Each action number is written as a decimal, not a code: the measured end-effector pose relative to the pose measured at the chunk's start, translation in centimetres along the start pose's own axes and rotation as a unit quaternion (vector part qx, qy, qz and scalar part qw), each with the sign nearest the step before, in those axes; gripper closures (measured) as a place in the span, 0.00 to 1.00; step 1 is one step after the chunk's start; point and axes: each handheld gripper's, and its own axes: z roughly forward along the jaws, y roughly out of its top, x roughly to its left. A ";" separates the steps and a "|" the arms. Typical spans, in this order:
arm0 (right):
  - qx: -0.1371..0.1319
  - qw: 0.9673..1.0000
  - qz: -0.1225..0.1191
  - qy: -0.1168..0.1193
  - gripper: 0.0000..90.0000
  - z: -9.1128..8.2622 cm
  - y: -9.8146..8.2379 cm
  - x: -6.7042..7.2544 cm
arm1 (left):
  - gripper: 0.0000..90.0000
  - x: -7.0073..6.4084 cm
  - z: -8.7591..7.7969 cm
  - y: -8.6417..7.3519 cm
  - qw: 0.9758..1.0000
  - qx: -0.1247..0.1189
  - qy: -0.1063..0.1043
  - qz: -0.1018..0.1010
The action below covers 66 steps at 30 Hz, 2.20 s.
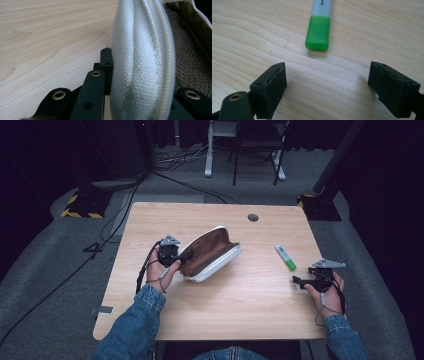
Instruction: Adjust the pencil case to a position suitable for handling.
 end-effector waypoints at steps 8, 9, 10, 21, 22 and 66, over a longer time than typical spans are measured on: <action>0.000 1.000 0.000 0.000 0.17 0.0 0.0 0.0 | 0.93 -1.7 -0.1 0.1 1.000 0.008 -0.018 0.019; 0.000 1.000 0.000 0.000 0.17 0.0 0.0 0.0 | 0.93 -1.9 -0.1 0.1 0.999 0.011 -0.023 0.022; 0.000 1.000 0.000 0.000 0.17 0.0 0.0 0.0 | 0.93 -2.2 -0.1 0.1 0.999 0.011 -0.025 0.024; 0.000 1.000 0.000 0.000 0.17 0.0 0.0 0.0 | 0.93 -4.6 0.0 -0.3 0.996 0.033 -0.061 0.058; 0.000 1.000 0.000 0.000 0.17 0.0 0.0 0.0 | 0.93 -4.8 0.1 -0.4 0.996 0.035 -0.064 0.060; 0.000 1.000 -0.001 0.002 0.17 0.0 0.0 0.0 | 0.88 -6.7 2.6 -3.3 0.981 0.087 -0.149 0.091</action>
